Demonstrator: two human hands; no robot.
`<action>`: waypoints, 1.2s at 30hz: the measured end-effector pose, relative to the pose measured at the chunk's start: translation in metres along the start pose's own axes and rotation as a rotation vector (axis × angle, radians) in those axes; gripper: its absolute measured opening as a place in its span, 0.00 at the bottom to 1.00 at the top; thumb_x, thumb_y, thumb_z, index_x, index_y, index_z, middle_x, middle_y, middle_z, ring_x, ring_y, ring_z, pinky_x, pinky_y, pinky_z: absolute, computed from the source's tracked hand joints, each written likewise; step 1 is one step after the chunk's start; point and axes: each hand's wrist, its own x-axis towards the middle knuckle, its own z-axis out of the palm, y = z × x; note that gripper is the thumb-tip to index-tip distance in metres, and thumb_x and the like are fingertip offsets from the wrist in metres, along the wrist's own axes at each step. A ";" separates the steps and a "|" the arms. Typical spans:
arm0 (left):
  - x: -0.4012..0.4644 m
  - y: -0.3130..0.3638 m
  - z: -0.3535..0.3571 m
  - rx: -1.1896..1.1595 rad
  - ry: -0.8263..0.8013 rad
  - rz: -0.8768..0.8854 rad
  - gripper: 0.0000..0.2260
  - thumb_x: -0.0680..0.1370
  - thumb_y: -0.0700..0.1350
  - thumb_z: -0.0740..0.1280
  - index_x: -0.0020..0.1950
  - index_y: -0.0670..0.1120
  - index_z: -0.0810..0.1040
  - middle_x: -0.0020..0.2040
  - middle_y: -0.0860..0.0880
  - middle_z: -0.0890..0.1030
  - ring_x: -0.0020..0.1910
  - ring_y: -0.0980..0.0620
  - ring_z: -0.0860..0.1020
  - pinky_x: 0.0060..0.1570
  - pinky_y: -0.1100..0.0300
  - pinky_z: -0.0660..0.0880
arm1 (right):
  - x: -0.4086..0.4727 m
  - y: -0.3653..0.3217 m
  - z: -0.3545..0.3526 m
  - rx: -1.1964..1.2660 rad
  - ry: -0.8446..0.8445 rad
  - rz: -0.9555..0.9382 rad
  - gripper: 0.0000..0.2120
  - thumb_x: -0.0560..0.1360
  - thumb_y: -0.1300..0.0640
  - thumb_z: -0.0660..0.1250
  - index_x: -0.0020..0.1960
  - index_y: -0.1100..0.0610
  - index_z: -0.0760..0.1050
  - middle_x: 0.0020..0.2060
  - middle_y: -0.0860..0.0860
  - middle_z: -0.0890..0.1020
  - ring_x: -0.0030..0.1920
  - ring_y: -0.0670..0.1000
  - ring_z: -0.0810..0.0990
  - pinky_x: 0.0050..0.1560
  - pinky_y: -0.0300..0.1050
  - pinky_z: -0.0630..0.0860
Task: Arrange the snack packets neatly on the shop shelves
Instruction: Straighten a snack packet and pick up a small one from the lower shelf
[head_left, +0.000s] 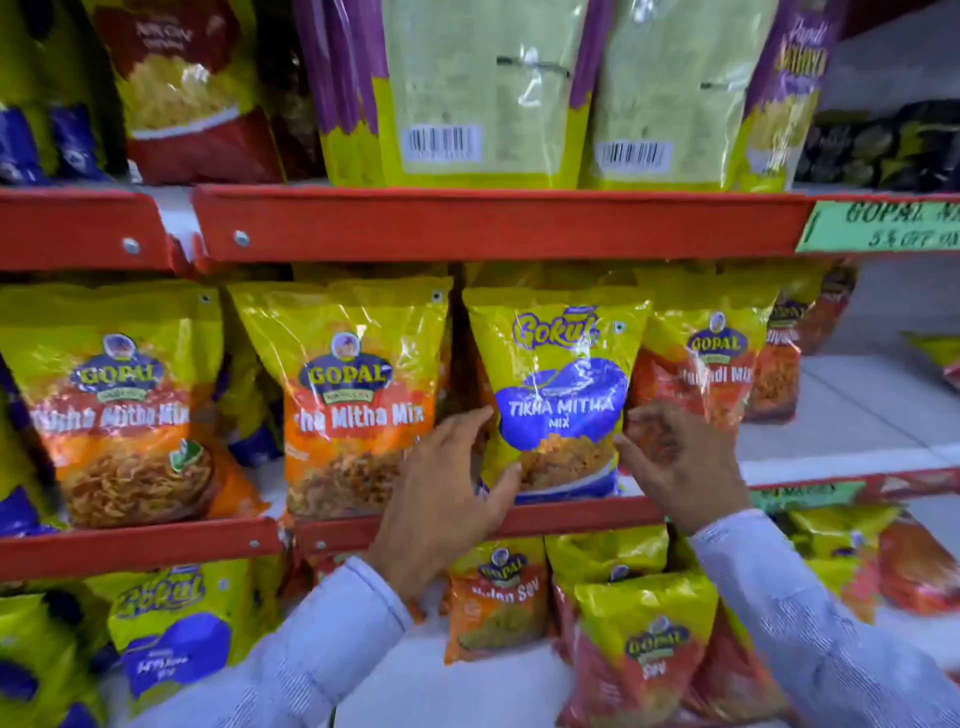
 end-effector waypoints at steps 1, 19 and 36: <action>0.005 -0.001 0.011 -0.008 -0.041 -0.058 0.30 0.70 0.56 0.72 0.69 0.45 0.73 0.64 0.46 0.81 0.62 0.47 0.79 0.63 0.59 0.73 | 0.001 0.012 0.006 0.052 -0.046 0.094 0.21 0.67 0.42 0.73 0.55 0.53 0.78 0.43 0.52 0.87 0.44 0.52 0.86 0.51 0.57 0.82; -0.077 0.007 -0.018 -0.399 0.056 -0.299 0.23 0.62 0.41 0.82 0.54 0.50 0.81 0.45 0.62 0.86 0.47 0.59 0.85 0.47 0.63 0.81 | -0.084 -0.025 0.007 0.273 0.052 -0.087 0.19 0.63 0.39 0.77 0.39 0.54 0.79 0.29 0.42 0.80 0.38 0.36 0.82 0.45 0.23 0.73; -0.228 -0.227 0.040 -0.415 -0.194 -0.772 0.29 0.57 0.46 0.80 0.58 0.57 0.79 0.55 0.61 0.86 0.57 0.51 0.83 0.60 0.46 0.80 | -0.202 0.014 0.278 0.392 -0.669 0.377 0.28 0.58 0.51 0.77 0.55 0.37 0.73 0.51 0.43 0.85 0.53 0.50 0.85 0.54 0.61 0.81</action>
